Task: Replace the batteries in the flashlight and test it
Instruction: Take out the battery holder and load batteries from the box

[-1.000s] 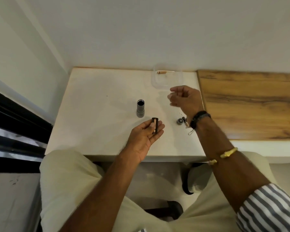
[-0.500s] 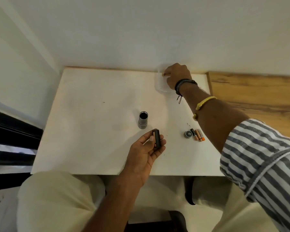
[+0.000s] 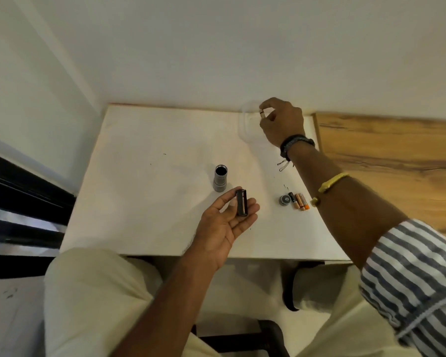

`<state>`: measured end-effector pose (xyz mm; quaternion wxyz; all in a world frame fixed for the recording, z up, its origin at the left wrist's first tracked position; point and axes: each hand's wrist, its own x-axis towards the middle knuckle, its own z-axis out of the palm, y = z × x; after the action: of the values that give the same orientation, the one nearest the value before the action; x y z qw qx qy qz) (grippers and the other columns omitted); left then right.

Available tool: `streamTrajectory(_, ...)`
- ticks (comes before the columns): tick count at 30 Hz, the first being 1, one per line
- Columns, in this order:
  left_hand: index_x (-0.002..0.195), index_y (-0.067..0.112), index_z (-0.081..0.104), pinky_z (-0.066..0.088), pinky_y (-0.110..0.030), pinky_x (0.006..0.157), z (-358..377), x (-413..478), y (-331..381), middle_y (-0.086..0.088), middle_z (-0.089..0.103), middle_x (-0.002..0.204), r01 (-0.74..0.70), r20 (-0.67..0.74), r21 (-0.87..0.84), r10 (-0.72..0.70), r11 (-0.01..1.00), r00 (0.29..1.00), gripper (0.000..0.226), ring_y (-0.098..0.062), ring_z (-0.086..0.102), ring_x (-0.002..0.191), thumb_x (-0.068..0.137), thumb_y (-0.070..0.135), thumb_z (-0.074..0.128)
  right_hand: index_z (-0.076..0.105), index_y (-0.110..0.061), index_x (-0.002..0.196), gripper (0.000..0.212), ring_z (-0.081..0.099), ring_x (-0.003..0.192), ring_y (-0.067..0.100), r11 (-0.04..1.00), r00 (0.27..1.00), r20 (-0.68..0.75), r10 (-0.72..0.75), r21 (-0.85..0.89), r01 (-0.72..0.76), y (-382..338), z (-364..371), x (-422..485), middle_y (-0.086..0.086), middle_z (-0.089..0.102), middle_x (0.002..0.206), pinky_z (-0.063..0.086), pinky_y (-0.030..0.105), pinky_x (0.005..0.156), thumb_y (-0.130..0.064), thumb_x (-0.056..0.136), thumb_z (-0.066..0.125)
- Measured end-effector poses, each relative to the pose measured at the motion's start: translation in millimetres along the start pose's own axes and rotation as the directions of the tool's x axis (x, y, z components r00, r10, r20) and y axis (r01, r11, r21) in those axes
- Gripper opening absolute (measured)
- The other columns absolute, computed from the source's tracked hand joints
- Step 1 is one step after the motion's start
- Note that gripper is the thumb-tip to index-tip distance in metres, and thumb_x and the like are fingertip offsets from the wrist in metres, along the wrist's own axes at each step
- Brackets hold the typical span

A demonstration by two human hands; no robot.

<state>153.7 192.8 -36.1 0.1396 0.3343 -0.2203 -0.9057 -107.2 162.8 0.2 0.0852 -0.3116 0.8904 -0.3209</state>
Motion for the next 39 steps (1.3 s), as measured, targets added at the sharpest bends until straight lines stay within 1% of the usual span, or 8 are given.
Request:
streamTrajectory(5, 0.128, 0.008, 0.06, 0.06, -0.04, 0.088, 4.0, -10.1, 0.3, -0.025, 0.07, 0.119, 0.015, 0.053, -0.039, -0.013, 0.999, 0.998, 0.027, -0.036, 0.068, 0.113, 0.102, 0.007, 0.051, 0.069, -0.02, 0.102, 0.018, 0.077, 0.067, 0.019, 0.927, 0.997, 0.025, 0.069, 0.368, -0.074, -7.4, -30.3, -77.9, 0.003, 0.077, 0.077, 0.065, 0.036, 0.07, -0.016, 0.086, 0.075)
streamTrajectory(8, 0.128, 0.009, 0.06, 0.06, -0.038, 0.087, 4.4, -15.5, -2.3, -0.024, 0.07, 0.12, 0.013, 0.073, -0.047, -0.009, 0.999, 0.997, 0.028, -0.033, 0.07, 0.111, 0.101, 0.007, 0.053, 0.071, -0.018, 0.101, 0.017, 0.077, 0.069, 0.022, 0.807, 0.988, 0.104, 0.112, 0.571, -0.152, -8.5, -41.5, -130.5, 0.006, 0.078, 0.076, 0.065, 0.038, 0.065, -0.014, 0.086, 0.077)
streamTrajectory(11, 0.13, 0.012, 0.06, 0.06, -0.035, 0.083, 4.4, -19.9, -6.2, -0.021, 0.071, 0.12, 0.015, 0.078, -0.017, -0.013, 1.0, 0.997, 0.029, -0.03, 0.071, 0.109, 0.102, 0.008, 0.051, 0.072, -0.019, 0.101, 0.016, 0.077, 0.07, 0.022, 0.754, 0.988, 0.119, 0.103, 0.638, -0.156, -5.8, -45.8, -177.9, 0.006, 0.079, 0.077, 0.062, 0.031, 0.06, -0.017, 0.087, 0.077)
streamTrajectory(21, 0.131, 0.012, 0.059, 0.056, -0.039, 0.096, 5.9, -27.8, -15.0, -0.019, 0.068, 0.126, -0.037, 0.187, 0.124, 0.013, 0.992, 0.982, 0.033, -0.032, 0.067, 0.116, 0.1, 0.004, 0.055, 0.075, -0.023, 0.102, 0.016, 0.074, 0.069, 0.01, 0.924, 1.0, 0.0, 0.005, 0.382, -0.004, 4.0, -43.5, -233.1, -0.006, 0.076, 0.074, 0.064, 0.034, 0.064, -0.023, 0.086, 0.079)
streamTrajectory(25, 0.125, 0.013, 0.064, 0.059, -0.039, 0.091, 2.5, -27.8, -15.9, -0.019, 0.071, 0.122, -0.067, 0.162, 0.136, 0.044, 0.988, 0.986, 0.03, -0.033, 0.068, 0.114, 0.098, 0.002, 0.057, 0.076, -0.016, 0.104, 0.017, 0.072, 0.071, 0.014, 0.953, 0.998, 0.0, -0.056, 0.297, 0.054, 4.3, -40.2, -235.9, -0.001, 0.076, 0.078, 0.063, 0.038, 0.07, -0.019, 0.087, 0.078)
streamTrajectory(32, 0.119, 0.014, 0.068, 0.06, -0.04, 0.086, 0.6, -25.1, -19.4, -0.017, 0.073, 0.117, -0.11, 0.11, 0.186, 0.091, 0.976, 0.99, 0.027, -0.033, 0.07, 0.11, 0.097, 0.001, 0.058, 0.078, -0.013, 0.107, 0.018, 0.065, 0.074, 0.008, 0.961, 0.991, -0.01, -0.135, 0.242, 0.133, 4.1, -33.1, -241.0, -0.001, 0.076, 0.087, 0.047, 0.009, 0.075, -0.017, 0.09, 0.076)
streamTrajectory(36, 0.117, 0.014, 0.069, 0.061, -0.037, 0.083, 0.1, -23.3, -17.1, -0.015, 0.074, 0.115, -0.118, 0.091, 0.176, 0.103, 0.977, 0.991, 0.026, -0.03, 0.072, 0.107, 0.098, 0.001, 0.057, 0.079, -0.01, 0.109, 0.018, 0.065, 0.081, 0.022, 0.954, 0.962, -0.048, -0.269, 0.127, 0.273, 3.1, -28.2, -247.8, 0.01, 0.076, 0.091, 0.052, 0.033, 0.076, -0.014, 0.094, 0.07)
streamTrajectory(39, 0.118, 0.014, 0.068, 0.061, -0.036, 0.084, -2.0, -21.5, -13.5, -0.014, 0.074, 0.115, -0.124, 0.063, 0.199, 0.114, 0.972, 0.991, 0.026, -0.029, 0.072, 0.107, 0.099, 0.002, 0.055, 0.079, -0.01, 0.11, 0.019, 0.063, 0.081, 0.027, 0.942, 0.944, -0.007, -0.331, 0.06, 0.331, 3.5, -22.5, -249.9, 0.012, 0.072, 0.089, 0.051, 0.038, 0.071, -0.015, 0.096, 0.067)
